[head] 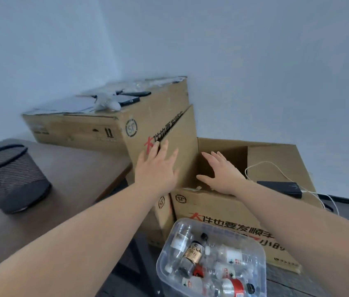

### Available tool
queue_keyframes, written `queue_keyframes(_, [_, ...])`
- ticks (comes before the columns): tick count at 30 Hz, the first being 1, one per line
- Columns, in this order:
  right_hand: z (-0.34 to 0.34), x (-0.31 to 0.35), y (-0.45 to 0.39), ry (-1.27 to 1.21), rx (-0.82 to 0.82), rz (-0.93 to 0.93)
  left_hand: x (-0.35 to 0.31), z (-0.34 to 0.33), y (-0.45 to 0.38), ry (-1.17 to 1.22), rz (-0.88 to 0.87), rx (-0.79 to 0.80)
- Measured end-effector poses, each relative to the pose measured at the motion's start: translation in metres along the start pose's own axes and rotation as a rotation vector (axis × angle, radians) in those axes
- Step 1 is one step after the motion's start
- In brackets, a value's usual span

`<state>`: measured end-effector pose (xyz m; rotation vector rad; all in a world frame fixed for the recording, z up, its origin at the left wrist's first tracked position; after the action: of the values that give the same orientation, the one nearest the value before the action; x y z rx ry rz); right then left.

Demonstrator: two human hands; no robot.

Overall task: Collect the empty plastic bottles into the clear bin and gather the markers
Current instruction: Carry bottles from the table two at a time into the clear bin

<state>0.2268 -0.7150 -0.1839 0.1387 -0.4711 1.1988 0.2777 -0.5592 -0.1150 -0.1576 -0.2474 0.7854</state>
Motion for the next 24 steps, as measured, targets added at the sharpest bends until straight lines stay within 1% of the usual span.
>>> queue_keyframes(5, [0.055,0.101,-0.005,-0.047,-0.097,0.137,0.059,0.094,0.032,-0.065,0.100,-0.136])
queue_keyframes(10, [0.078,0.228,0.013,-0.093,-0.130,0.372,0.143,0.158,0.093,-0.174,0.267,-0.187])
queue_keyframes(13, [0.078,0.298,0.028,-0.084,-0.144,0.499,0.188,0.181,0.138,-0.225,0.367,-0.202])
queue_keyframes(16, [0.071,0.365,0.048,-0.097,-0.126,0.604,0.230,0.196,0.185,-0.242,0.464,-0.216])
queue_keyframes(20, [0.057,0.454,0.076,-0.127,-0.090,0.732,0.289,0.215,0.256,-0.272,0.604,-0.188])
queue_keyframes(24, [0.035,0.540,0.109,-0.182,-0.039,0.846,0.349,0.237,0.338,-0.317,0.780,-0.155])
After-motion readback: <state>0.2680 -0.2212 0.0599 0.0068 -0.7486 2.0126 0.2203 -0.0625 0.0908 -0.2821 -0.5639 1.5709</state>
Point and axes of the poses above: each hand's wrist, its own y-axis away from the middle knuckle, its own z-axis out of the back of the hand, x = y × z, the point moved 9 cm from there along -y, towards the middle knuckle, and after that the axes turned 2 degrees about -x, right-handed, at the moved point
